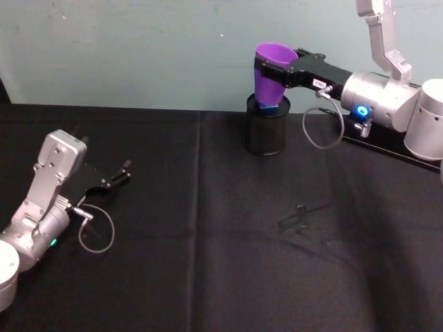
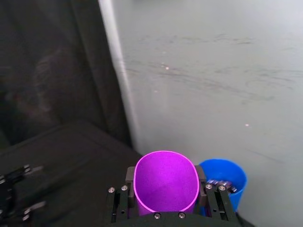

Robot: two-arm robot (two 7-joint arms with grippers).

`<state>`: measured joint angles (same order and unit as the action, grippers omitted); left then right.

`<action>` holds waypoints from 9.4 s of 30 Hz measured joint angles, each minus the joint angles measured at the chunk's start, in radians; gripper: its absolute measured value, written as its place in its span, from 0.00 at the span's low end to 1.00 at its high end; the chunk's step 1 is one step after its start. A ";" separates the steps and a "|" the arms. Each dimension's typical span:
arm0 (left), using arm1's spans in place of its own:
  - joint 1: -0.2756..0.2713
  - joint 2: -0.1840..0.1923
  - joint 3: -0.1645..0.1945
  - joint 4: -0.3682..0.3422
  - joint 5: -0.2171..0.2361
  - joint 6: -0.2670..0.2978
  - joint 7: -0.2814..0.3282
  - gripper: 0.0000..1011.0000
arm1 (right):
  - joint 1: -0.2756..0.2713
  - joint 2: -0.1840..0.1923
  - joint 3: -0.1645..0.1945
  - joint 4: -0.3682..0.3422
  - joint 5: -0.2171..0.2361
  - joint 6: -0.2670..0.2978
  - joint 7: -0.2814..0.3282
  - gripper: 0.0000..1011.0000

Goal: Pick up one cup with a gripper and tap it against the other cup.

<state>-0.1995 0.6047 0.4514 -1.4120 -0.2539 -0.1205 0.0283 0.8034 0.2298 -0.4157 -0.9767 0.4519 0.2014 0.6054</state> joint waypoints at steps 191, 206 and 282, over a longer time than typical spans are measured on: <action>0.000 0.000 0.000 0.000 0.000 0.000 0.000 0.99 | -0.365 0.192 -0.130 -0.162 -0.027 -0.310 0.104 0.71; 0.000 0.000 0.000 0.000 0.000 0.000 0.000 0.99 | -0.364 0.190 -0.129 -0.159 -0.027 -0.310 0.106 0.71; 0.000 0.000 0.000 0.000 0.000 0.000 0.000 0.99 | -0.433 0.242 -0.055 -0.261 0.039 -0.367 0.109 0.99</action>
<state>-0.1995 0.6047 0.4515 -1.4120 -0.2538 -0.1205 0.0283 0.3708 0.4719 -0.4704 -1.2378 0.4909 -0.1655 0.7147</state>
